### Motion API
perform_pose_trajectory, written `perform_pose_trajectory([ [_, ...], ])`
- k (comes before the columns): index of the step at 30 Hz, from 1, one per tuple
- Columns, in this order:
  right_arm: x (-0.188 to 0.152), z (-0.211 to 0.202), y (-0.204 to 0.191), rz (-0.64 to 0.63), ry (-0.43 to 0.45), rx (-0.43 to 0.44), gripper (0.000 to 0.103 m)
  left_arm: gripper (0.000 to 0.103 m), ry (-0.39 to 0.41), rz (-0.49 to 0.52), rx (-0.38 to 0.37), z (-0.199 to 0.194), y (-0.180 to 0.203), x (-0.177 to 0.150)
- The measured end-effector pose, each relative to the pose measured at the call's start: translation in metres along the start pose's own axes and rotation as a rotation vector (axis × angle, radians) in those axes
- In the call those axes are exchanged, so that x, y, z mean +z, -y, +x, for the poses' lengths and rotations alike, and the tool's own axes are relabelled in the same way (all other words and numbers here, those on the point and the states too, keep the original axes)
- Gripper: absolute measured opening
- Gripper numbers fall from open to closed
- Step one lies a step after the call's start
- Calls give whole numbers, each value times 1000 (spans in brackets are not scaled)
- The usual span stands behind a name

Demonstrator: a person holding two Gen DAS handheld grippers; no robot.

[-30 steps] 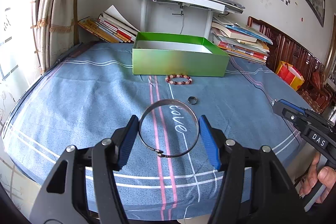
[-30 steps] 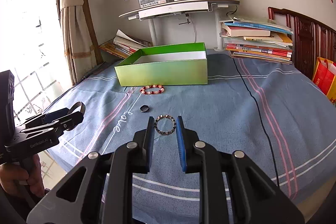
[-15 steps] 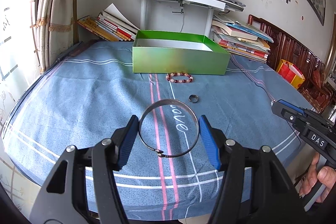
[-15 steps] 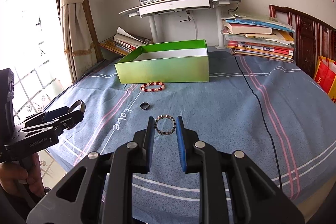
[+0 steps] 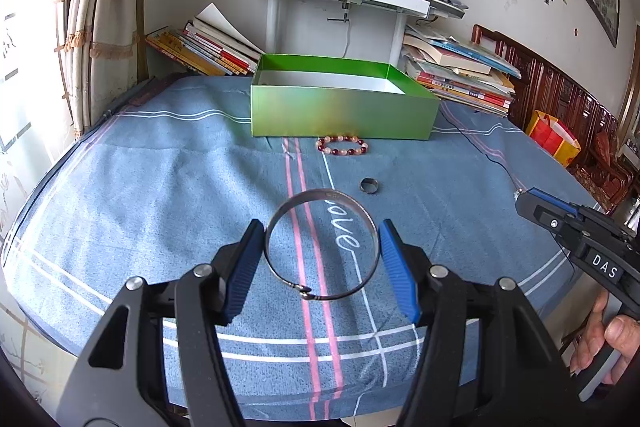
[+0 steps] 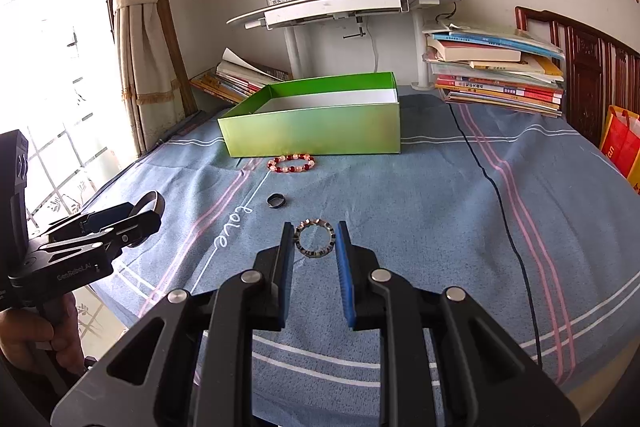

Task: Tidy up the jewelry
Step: 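Hold the bangle and beaded ring raised above the bedspread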

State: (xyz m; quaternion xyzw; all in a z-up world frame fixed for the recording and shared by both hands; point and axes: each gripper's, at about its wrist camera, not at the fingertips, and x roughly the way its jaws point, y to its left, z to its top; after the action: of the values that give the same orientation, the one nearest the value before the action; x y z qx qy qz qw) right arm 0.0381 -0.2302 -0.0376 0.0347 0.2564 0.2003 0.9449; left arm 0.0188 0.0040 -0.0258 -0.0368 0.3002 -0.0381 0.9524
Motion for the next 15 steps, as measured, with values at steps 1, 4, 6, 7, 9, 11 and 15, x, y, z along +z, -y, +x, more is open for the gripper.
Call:
perform_pose_trajectory([
  [1,0,1,0,1,-1,0,21,59,-3,-1,0,2,0,0],
  [4,1,5,2,3,-6,2,21,59,-10,-2,-2,6,-1,1],
  [6,1,8,3,5,-11,1,21,59,-14,-3,-2,9,-1,2],
  [7,2,10,5,10,-10,1,21,59,-16,-3,-2,10,0,2],
  [9,3,13,7,17,-11,3,21,59,-18,-2,-3,13,0,4],
  [11,5,16,9,18,-12,0,21,59,-20,-1,-5,15,1,7],
  [15,13,22,13,22,-13,4,21,59,-18,0,-11,22,1,20],
])
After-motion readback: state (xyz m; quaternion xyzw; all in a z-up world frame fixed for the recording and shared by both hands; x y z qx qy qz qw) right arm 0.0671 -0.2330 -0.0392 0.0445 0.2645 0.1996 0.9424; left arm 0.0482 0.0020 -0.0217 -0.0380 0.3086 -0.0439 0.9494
